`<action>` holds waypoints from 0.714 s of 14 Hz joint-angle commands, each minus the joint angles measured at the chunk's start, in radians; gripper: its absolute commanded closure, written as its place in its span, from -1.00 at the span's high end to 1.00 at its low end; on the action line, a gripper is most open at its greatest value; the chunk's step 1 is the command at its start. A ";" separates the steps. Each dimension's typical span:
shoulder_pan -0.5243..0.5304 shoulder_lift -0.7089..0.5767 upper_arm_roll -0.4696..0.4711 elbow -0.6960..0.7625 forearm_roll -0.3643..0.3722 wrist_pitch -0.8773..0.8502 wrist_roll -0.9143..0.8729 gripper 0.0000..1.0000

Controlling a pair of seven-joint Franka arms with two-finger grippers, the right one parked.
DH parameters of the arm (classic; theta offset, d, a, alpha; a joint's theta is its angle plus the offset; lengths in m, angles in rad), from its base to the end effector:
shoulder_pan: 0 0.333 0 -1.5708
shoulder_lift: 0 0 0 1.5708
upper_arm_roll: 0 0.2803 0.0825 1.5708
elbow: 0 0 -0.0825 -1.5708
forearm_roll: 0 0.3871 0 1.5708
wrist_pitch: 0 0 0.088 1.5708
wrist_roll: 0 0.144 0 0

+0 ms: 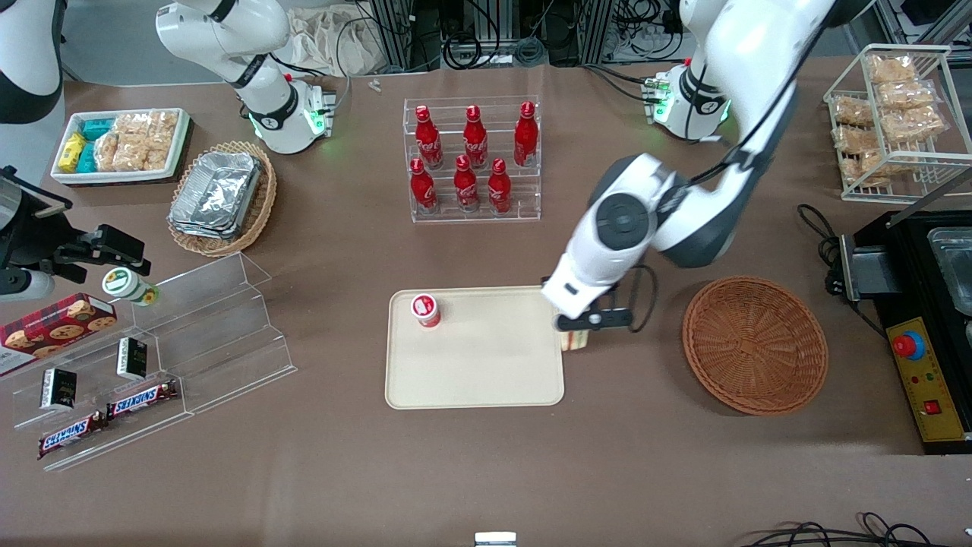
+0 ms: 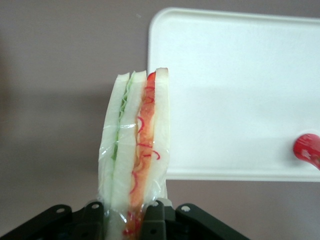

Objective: Place sandwich from basket to tray
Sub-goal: 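Carry the held sandwich over the cream tray and lower it, then open the left gripper to release the sandwich onto the tray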

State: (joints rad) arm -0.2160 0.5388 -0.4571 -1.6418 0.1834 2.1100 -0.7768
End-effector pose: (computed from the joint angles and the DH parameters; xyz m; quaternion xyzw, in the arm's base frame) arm 0.5387 -0.3843 0.2577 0.9988 0.0316 -0.0281 0.0235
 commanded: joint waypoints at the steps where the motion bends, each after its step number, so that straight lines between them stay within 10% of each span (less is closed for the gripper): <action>1: -0.031 0.110 0.002 0.033 0.131 0.088 -0.077 -1.00; 7: -0.034 0.184 0.002 0.033 0.255 0.220 -0.065 -0.95; 10: -0.034 0.216 0.003 0.037 0.312 0.260 -0.064 0.44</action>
State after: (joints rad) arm -0.2468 0.7225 -0.4538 -1.6299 0.4480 2.3429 -0.8350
